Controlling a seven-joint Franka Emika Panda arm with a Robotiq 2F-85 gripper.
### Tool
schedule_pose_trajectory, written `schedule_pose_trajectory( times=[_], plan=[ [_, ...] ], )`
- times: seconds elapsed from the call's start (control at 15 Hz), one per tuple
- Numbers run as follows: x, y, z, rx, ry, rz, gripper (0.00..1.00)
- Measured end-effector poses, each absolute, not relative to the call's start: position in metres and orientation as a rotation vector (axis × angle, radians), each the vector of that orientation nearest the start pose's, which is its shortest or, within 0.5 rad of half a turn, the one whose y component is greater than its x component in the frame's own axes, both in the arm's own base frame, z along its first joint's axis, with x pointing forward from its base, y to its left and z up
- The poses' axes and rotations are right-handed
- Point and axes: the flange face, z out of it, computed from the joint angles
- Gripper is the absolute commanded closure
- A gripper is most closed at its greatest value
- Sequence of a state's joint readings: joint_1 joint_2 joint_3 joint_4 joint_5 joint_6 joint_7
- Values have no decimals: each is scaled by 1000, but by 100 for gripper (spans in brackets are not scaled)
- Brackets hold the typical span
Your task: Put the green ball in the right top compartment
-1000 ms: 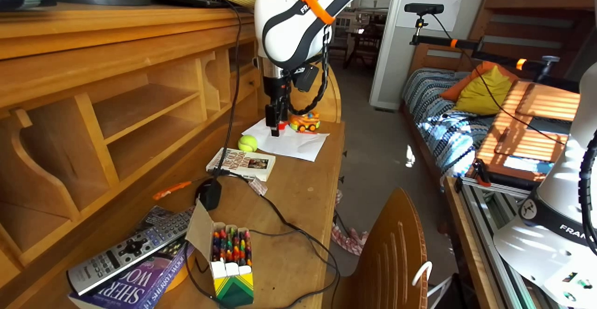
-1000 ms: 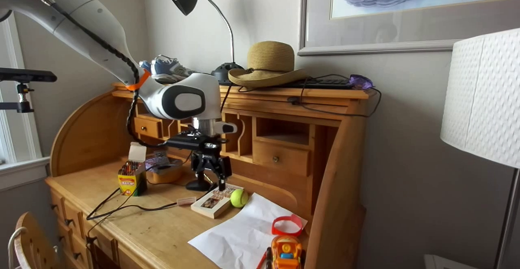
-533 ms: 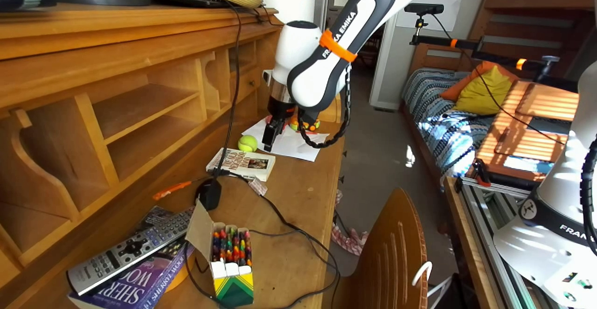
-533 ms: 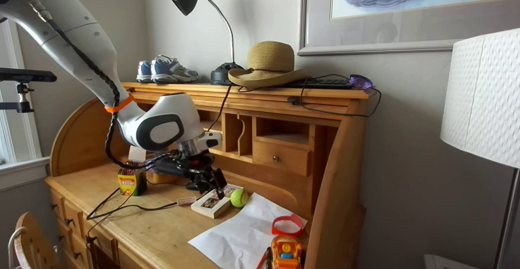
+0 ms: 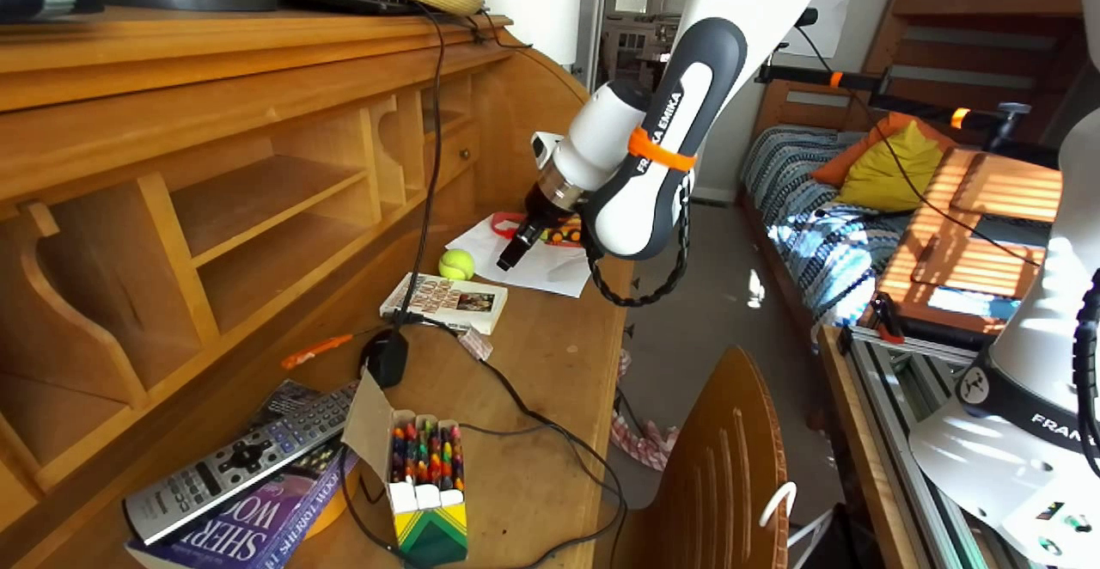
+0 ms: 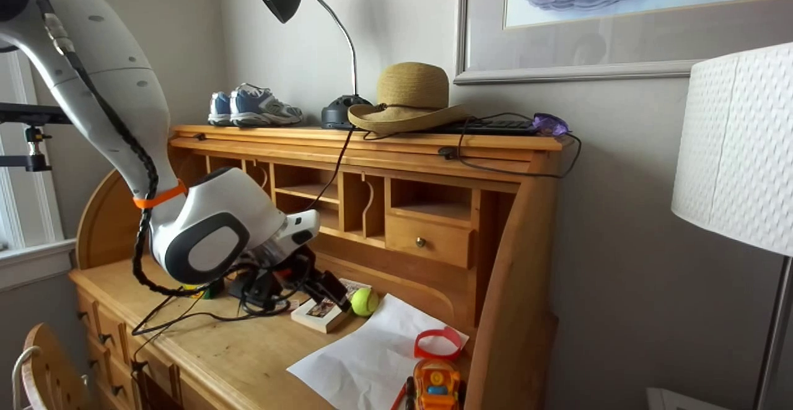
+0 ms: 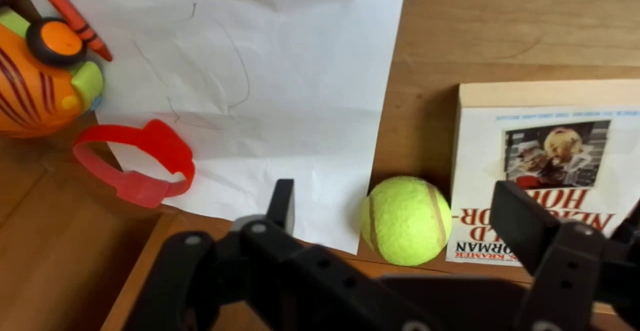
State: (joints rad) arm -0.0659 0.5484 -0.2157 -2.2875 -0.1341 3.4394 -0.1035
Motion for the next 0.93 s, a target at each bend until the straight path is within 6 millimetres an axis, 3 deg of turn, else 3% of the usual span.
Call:
schedule_pose_trajectory(
  times=[0.33, 0.93],
  plan=[
    [546, -149, 164, -3186, -66, -1061, 0],
    [584, -159, 171, -3061, -190, -1141, 0]
  ],
)
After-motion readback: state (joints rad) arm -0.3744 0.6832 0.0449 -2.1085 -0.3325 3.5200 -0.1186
